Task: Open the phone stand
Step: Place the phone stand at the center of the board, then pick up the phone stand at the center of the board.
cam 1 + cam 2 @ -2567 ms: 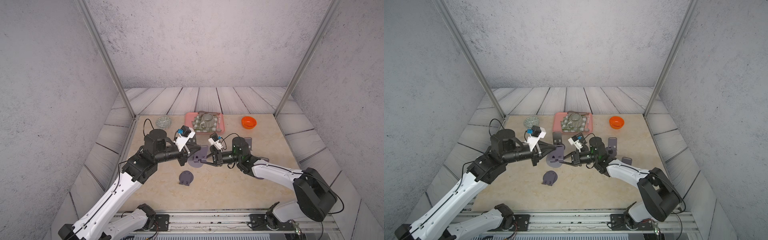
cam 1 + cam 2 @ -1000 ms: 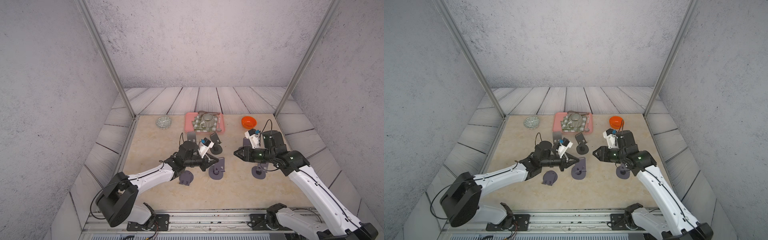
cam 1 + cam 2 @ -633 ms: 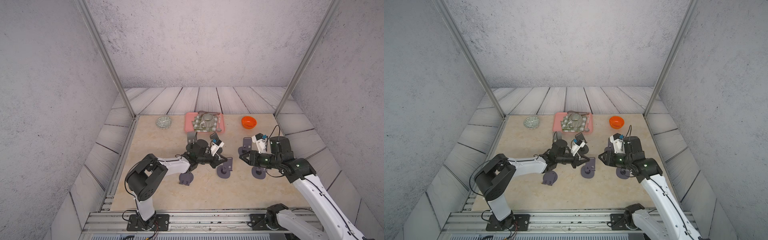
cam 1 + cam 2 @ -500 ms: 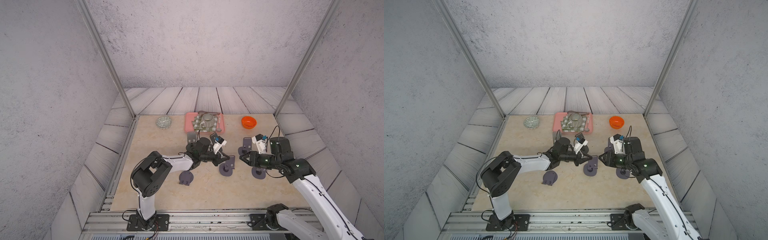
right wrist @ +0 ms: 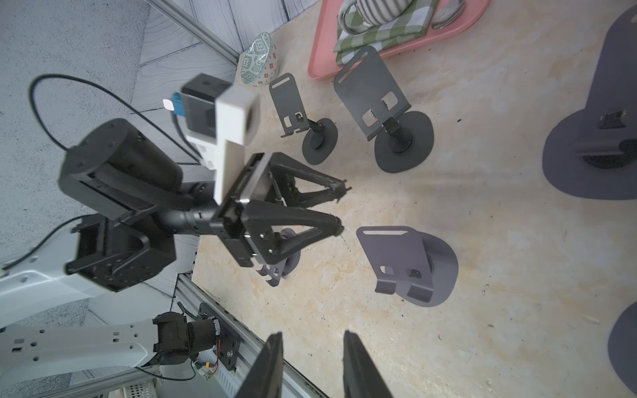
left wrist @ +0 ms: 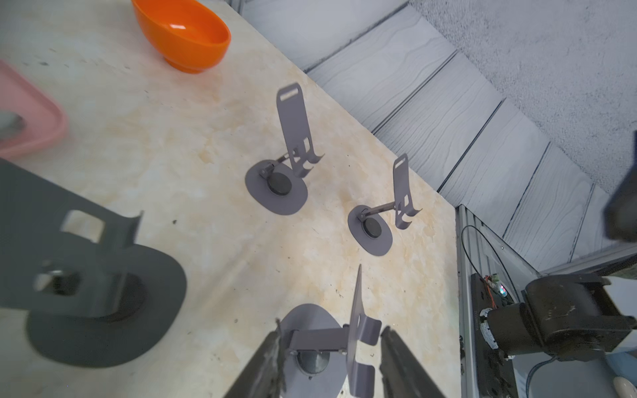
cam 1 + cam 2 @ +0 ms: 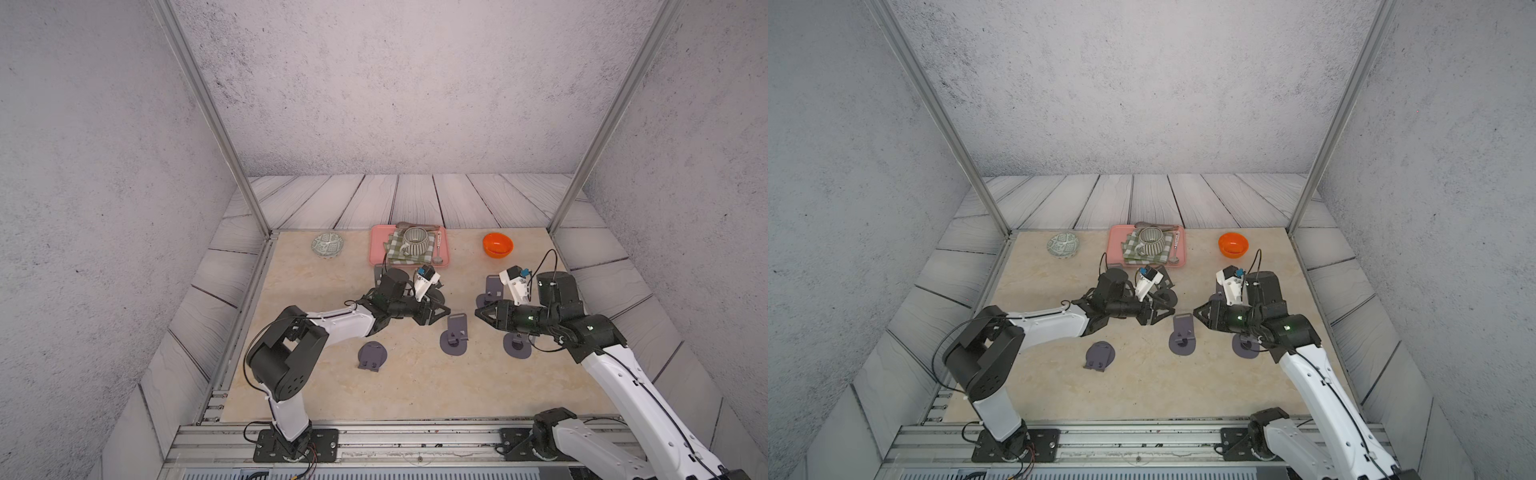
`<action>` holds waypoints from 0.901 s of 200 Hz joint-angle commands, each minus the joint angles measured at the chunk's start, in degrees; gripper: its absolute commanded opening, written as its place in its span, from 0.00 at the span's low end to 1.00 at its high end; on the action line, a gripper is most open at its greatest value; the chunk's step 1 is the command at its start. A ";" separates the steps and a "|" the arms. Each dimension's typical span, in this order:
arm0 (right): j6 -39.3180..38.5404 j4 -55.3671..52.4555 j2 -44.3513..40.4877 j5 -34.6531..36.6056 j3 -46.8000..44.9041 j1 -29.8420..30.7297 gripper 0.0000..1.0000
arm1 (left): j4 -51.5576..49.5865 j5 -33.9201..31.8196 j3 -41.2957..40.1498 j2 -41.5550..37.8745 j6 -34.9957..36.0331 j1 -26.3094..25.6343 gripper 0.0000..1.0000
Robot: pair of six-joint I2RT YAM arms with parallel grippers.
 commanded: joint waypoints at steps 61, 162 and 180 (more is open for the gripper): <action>0.22 7.52 4.87 -4.13 -0.39 4.96 0.33 | -47.47 -2.92 5.10 -24.03 12.61 9.63 0.55; 7.16 26.49 19.76 2.73 -3.64 26.72 0.33 | -62.78 2.59 -2.62 -16.25 12.53 19.36 0.57; 8.19 28.99 22.69 3.69 -3.15 29.37 0.32 | -60.53 -0.80 -4.06 -15.93 8.25 19.46 0.56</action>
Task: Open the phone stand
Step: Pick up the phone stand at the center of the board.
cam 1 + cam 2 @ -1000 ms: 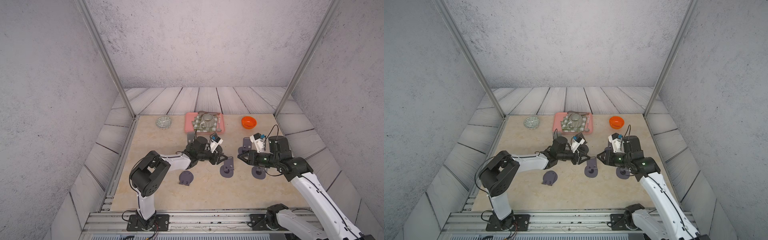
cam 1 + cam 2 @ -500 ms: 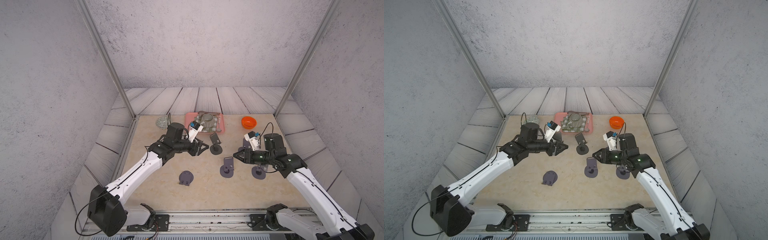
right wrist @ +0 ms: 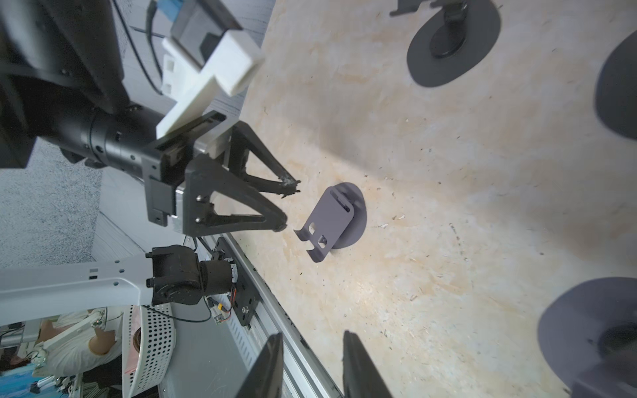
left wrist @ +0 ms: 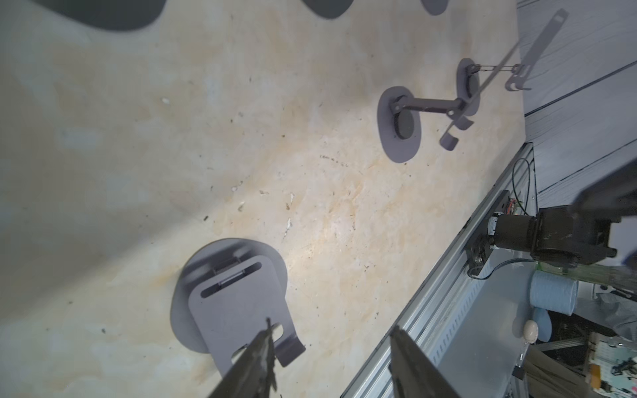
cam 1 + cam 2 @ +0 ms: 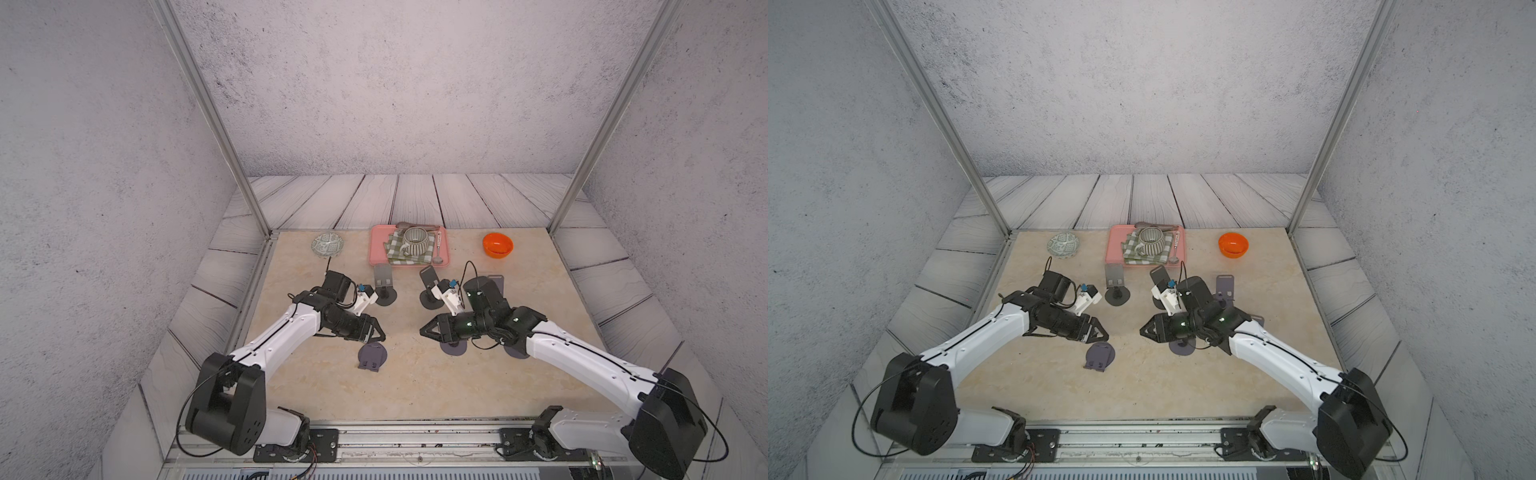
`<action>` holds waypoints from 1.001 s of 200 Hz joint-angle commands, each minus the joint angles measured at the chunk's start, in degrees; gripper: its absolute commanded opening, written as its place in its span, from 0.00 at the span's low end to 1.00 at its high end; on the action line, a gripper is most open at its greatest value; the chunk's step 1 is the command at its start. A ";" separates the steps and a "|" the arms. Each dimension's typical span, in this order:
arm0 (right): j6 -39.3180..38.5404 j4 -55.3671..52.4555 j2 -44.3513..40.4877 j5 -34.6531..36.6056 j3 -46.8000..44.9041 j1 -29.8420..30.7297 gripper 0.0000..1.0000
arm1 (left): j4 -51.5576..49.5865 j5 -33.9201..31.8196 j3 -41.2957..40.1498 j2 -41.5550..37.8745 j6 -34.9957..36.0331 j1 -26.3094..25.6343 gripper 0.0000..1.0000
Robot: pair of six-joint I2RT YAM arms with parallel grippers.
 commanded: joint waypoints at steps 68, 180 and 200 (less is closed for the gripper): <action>1.11 7.78 8.02 0.66 1.59 4.32 0.32 | 14.58 -17.99 -11.66 -5.51 -18.83 0.36 0.56; 2.92 8.29 15.54 -1.30 3.44 5.94 0.32 | 46.35 -12.64 -30.44 -10.74 -24.24 -0.01 0.54; 3.59 8.81 16.93 -1.56 3.53 6.16 0.32 | 47.26 -12.51 -31.06 -10.74 -24.04 -0.10 0.54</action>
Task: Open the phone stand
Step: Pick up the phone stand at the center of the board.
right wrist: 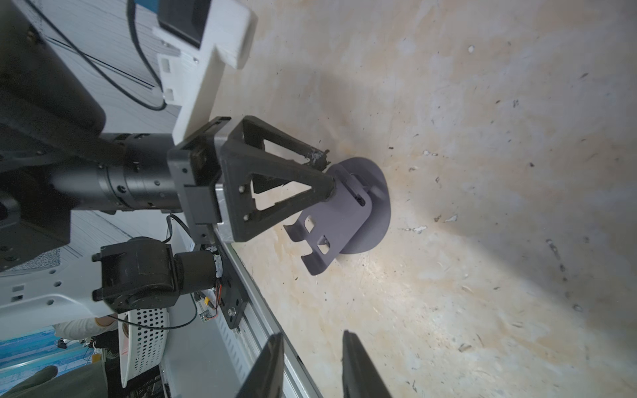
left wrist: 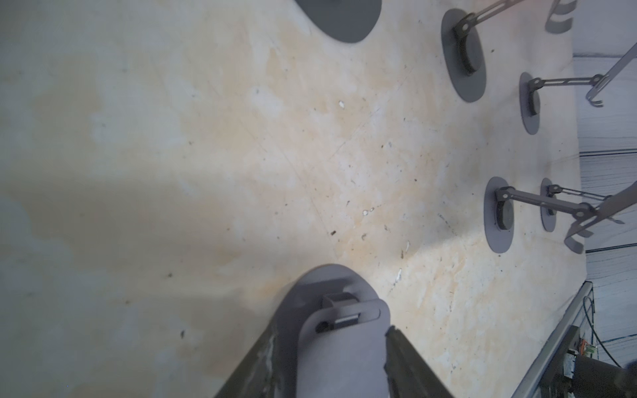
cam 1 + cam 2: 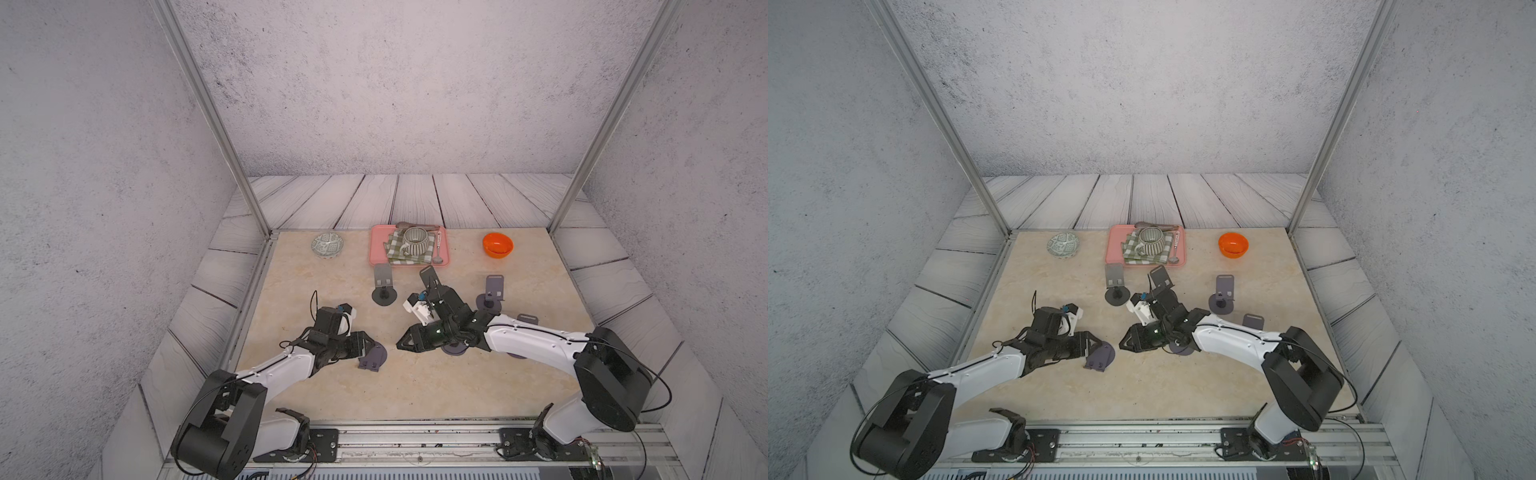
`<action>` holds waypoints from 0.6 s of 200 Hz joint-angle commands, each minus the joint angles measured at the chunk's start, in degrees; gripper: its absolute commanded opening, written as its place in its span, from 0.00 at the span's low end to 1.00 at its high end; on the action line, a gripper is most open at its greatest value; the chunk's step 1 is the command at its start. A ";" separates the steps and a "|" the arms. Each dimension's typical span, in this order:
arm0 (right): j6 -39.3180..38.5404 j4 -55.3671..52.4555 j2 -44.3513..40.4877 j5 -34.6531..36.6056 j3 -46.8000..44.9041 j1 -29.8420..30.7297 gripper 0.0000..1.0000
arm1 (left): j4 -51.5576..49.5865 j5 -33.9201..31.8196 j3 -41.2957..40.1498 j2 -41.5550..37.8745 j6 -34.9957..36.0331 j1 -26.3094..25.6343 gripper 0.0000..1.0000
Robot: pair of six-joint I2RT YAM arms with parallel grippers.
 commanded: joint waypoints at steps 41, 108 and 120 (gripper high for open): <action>1.70 0.81 3.09 -0.41 1.57 0.97 0.32 | 13.45 3.47 -4.37 3.81 -1.88 -0.67 0.53; 4.77 7.63 7.39 -1.36 -0.45 1.60 0.31 | 17.16 6.70 -8.53 3.43 -2.63 -0.80 0.47; 4.92 8.27 8.24 -1.69 -0.45 1.62 0.31 | 16.67 6.68 -8.83 2.73 -2.80 -0.76 0.45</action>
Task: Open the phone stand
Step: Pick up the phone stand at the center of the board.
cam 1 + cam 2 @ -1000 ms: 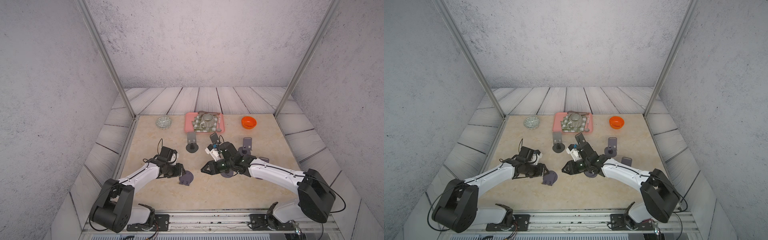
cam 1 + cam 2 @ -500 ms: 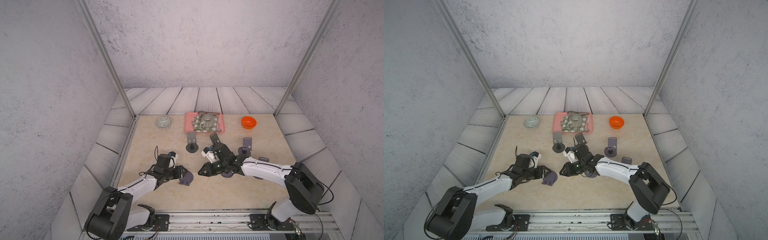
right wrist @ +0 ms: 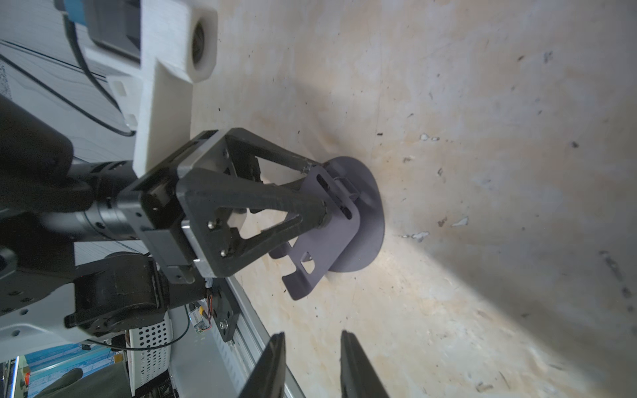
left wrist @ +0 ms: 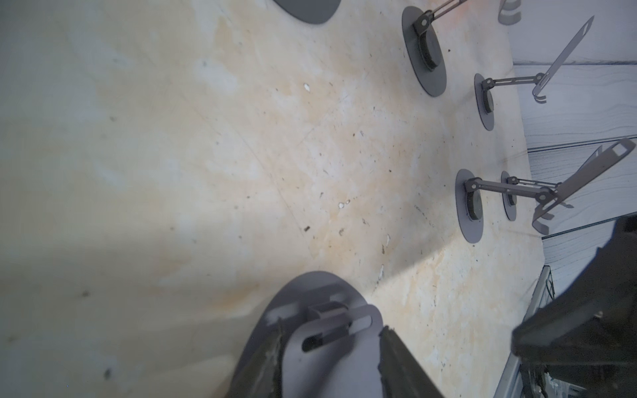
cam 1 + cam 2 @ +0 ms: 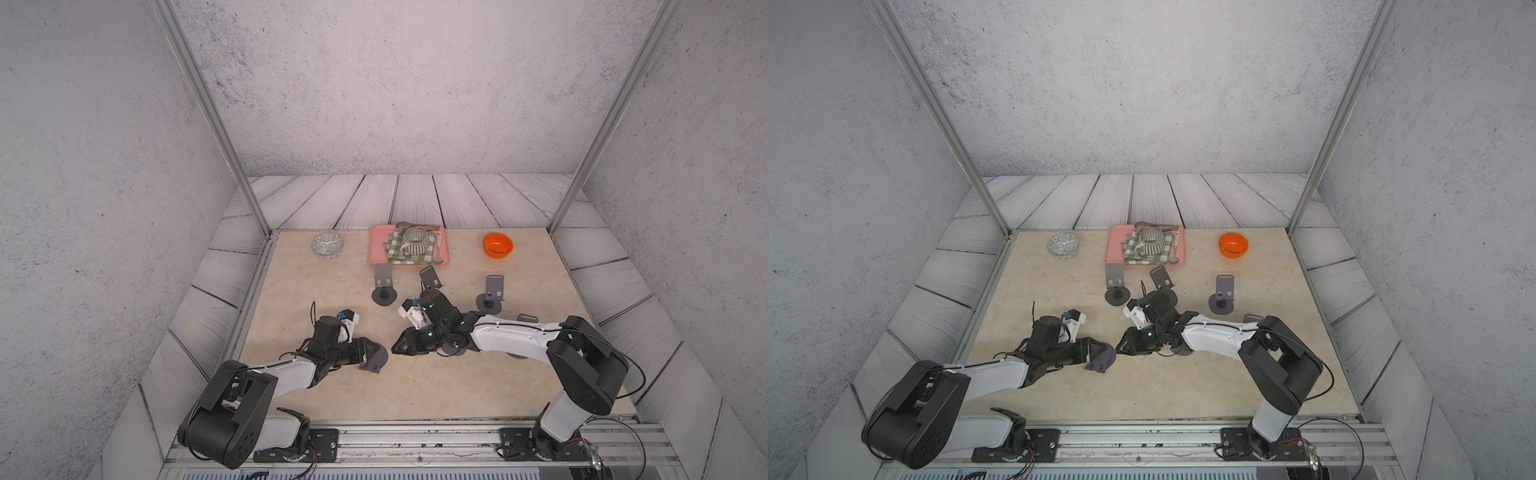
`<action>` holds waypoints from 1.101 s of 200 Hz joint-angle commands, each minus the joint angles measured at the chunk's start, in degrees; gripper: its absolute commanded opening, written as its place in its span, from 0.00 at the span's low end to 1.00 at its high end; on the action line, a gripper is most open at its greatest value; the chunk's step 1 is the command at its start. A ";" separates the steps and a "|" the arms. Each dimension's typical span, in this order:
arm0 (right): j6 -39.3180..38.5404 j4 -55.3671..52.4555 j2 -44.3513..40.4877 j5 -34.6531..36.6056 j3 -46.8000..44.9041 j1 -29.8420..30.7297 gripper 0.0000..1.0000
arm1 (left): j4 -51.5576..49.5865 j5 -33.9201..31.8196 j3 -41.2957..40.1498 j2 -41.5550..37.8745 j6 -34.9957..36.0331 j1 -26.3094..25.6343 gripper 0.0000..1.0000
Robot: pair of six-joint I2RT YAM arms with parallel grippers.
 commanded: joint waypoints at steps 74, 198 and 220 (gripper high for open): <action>1.97 5.30 6.84 -1.81 0.21 1.80 0.30 | -3.42 0.94 -3.03 -4.62 -0.45 -0.35 0.23; -6.27 -14.52 -0.82 3.43 8.11 0.70 0.30 | -3.05 0.90 -4.56 -6.19 -3.45 -0.52 0.00; -7.84 -20.09 -8.25 5.90 9.89 -0.52 0.31 | -2.45 1.63 -3.44 -9.18 -7.95 -0.52 0.00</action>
